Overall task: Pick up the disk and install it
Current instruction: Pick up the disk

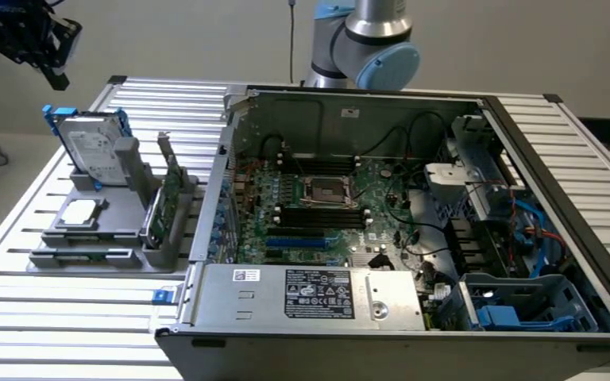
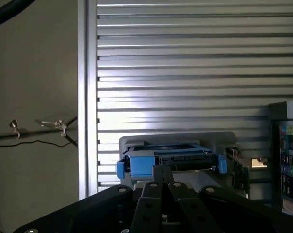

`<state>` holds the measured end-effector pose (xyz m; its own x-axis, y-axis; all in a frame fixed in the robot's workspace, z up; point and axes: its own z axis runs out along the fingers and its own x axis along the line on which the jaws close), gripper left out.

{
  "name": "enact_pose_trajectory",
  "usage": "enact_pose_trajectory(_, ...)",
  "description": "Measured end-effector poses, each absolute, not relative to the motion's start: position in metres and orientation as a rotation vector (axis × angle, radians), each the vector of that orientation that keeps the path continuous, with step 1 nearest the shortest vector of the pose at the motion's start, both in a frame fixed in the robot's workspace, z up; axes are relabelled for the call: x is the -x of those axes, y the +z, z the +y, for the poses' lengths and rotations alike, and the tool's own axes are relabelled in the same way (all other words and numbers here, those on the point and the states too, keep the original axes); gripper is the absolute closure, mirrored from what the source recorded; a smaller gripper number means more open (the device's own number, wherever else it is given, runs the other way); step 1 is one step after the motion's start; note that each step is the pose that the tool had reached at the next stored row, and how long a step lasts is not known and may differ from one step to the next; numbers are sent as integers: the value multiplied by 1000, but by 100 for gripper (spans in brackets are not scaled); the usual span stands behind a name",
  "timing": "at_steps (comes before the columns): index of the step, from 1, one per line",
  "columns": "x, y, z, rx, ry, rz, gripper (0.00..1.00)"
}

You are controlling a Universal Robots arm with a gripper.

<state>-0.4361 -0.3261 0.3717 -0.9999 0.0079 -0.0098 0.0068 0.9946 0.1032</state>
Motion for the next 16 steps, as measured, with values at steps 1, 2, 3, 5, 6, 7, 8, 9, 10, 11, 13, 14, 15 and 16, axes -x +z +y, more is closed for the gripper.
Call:
enact_pose_trajectory(1,436,372,-326,10,153,3128,89)
enact_pose_trajectory(2,436,372,-326,34,148,3129,89)
enact_pose_trajectory(3,436,372,-326,61,143,3130,89)
enact_pose_trajectory(5,436,372,-326,113,134,3131,89)
enact_pose_trajectory(6,436,372,-326,141,131,3131,89)
enact_pose_trajectory(7,436,372,-326,169,129,3130,89)
enact_pose_trajectory(8,436,372,-326,198,126,3129,89)
enact_pose_trajectory(9,436,372,-326,227,124,3128,89)
enact_pose_trajectory(10,436,372,-326,256,122,3127,89)
enact_pose_trajectory(11,436,372,-326,283,120,3125,89)
enact_pose_trajectory(13,436,372,-326,342,118,3121,89)
enact_pose_trajectory(14,436,372,-326,370,116,3119,89)
enact_pose_trajectory(15,436,372,-326,398,115,3116,89)
enact_pose_trajectory(16,436,372,-326,426,114,3113,89)
